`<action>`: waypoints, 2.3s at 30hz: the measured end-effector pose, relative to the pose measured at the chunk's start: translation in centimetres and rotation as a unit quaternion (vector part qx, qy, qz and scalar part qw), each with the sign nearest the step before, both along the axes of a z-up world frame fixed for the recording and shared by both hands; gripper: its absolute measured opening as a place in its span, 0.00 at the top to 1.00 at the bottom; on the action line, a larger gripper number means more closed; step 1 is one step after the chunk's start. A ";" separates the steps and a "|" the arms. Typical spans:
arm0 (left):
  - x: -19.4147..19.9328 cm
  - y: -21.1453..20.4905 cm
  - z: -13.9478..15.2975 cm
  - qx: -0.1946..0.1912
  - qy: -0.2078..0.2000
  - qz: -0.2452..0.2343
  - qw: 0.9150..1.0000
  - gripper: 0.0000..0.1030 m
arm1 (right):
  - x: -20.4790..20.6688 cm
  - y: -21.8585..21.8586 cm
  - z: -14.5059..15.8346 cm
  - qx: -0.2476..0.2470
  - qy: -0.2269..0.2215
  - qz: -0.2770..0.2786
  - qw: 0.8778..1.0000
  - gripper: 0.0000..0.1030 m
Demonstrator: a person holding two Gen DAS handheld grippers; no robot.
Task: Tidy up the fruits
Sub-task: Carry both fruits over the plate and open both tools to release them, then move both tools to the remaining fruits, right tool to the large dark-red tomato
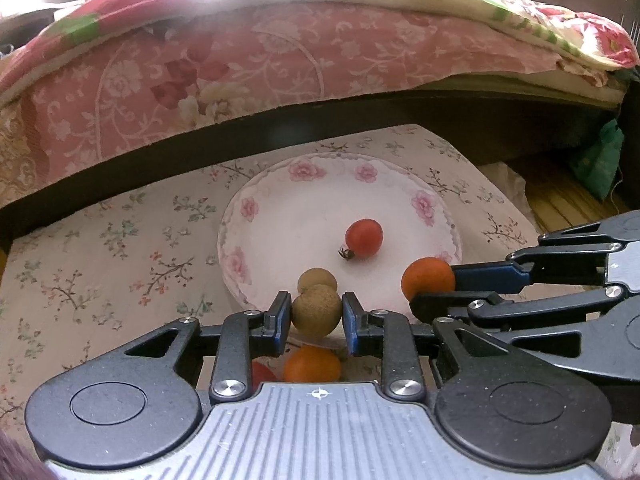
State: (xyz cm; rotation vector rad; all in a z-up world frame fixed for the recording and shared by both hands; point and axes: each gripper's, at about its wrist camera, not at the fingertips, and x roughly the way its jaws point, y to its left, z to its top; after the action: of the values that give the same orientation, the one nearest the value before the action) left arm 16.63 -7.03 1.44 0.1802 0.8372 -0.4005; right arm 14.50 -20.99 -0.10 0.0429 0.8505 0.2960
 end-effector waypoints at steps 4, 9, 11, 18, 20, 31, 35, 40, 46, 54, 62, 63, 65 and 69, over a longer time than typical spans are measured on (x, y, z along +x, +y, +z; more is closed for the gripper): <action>0.6 0.2 -0.3 -0.004 0.004 0.006 1.000 0.67 | 0.5 -0.2 -0.2 0.005 0.001 0.000 1.000 0.74; 0.8 0.5 -0.4 -0.005 0.007 0.014 1.000 0.65 | 1.0 -0.3 -0.4 0.011 0.006 -0.001 1.000 0.74; 0.8 0.6 -0.3 -0.005 0.006 0.015 1.000 0.64 | 1.0 -0.3 -0.4 0.013 0.005 -0.002 1.000 0.74; 0.7 0.6 -0.1 -0.006 0.001 0.021 1.000 0.58 | 0.9 -0.4 -0.2 0.016 -0.003 -0.004 1.000 0.73; 0.6 0.7 0.1 -0.009 -0.002 0.023 1.000 0.57 | 0.8 -0.4 0.0 0.017 -0.006 -0.005 1.000 0.73; 0.0 0.8 0.2 0.002 -0.005 0.020 1.000 0.56 | 0.3 -0.4 0.5 0.022 -0.008 -0.003 1.000 0.72; -0.6 1.2 0.4 0.005 -0.007 0.022 1.000 0.55 | -0.1 -0.1 0.6 0.024 -0.002 0.004 1.000 0.72; -1.5 1.8 0.7 0.009 -0.005 0.024 1.000 0.54 | -0.9 0.4 0.6 0.023 0.002 0.015 1.000 0.72; -2.8 2.3 0.9 0.013 -0.002 0.024 1.000 0.53 | -2.1 0.7 0.5 0.028 0.015 0.027 0.999 0.68; -4.9 3.6 0.7 0.016 0.013 0.029 0.999 0.51 | -3.4 1.6 0.1 0.025 0.027 0.050 0.998 0.65; -6.9 4.9 0.0 0.014 0.034 0.033 0.999 0.51 | -4.3 2.6 -0.2 0.024 0.039 0.072 0.996 0.59; -7.1 4.9 -0.1 0.016 0.035 0.031 0.999 0.51 | -4.3 2.8 -0.3 0.023 0.041 0.077 0.996 0.58; -7.4 4.9 -0.2 0.019 0.037 0.027 0.999 0.51 | -4.3 3.0 -0.5 0.020 0.045 0.081 0.996 0.58; -7.6 4.8 -0.7 0.024 0.043 0.020 0.999 0.50 | -3.9 3.0 -1.0 0.021 0.056 0.081 0.995 0.57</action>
State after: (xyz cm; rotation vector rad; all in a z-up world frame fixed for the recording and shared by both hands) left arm 9.06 -2.21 0.71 0.1908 0.9333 -0.3526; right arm 10.57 -18.04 -1.14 0.0296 0.9604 0.4667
